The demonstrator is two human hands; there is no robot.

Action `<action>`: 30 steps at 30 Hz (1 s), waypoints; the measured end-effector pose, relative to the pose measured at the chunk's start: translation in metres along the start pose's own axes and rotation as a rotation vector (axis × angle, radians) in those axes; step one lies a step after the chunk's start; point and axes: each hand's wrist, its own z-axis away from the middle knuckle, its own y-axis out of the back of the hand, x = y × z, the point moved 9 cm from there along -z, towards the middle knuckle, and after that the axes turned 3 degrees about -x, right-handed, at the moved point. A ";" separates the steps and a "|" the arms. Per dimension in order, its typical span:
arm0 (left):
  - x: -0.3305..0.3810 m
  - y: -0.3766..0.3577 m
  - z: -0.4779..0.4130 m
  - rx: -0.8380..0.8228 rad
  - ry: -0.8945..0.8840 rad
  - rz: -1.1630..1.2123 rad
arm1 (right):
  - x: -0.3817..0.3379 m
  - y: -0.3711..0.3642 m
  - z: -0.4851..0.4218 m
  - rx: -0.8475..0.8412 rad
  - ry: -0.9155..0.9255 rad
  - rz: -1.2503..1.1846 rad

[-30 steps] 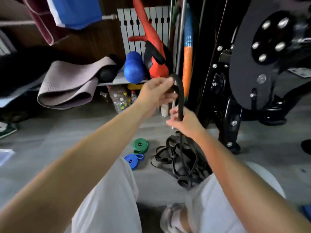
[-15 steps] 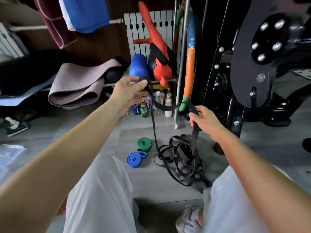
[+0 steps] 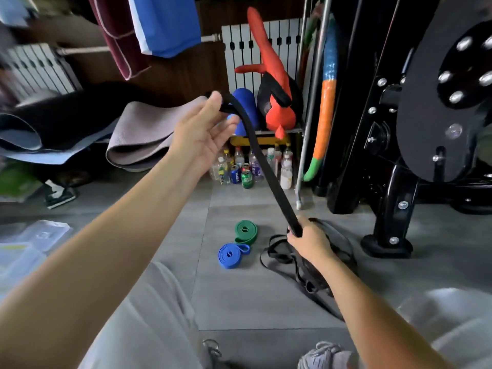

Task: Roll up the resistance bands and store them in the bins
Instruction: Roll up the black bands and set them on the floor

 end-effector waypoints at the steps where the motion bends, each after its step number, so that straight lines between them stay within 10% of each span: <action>1: 0.002 0.008 -0.004 0.029 0.006 0.048 | 0.021 -0.005 0.005 -0.050 -0.053 0.049; 8: -0.047 0.032 -0.020 0.032 0.105 -0.497 | 0.081 0.053 0.006 0.038 -0.226 -0.090; 15: -0.159 -0.048 0.015 -0.383 0.135 -1.012 | -0.045 0.157 0.008 0.187 0.133 -0.098; 19: -0.224 -0.081 0.052 -0.675 0.240 -0.964 | -0.105 0.180 0.021 0.204 0.274 -0.309; 26: -0.240 -0.055 0.056 -0.228 0.363 -0.562 | -0.140 0.179 0.021 0.224 0.346 -0.360; 30: -0.219 -0.042 0.057 -0.474 0.295 -0.924 | -0.115 0.162 0.013 0.098 0.230 -0.552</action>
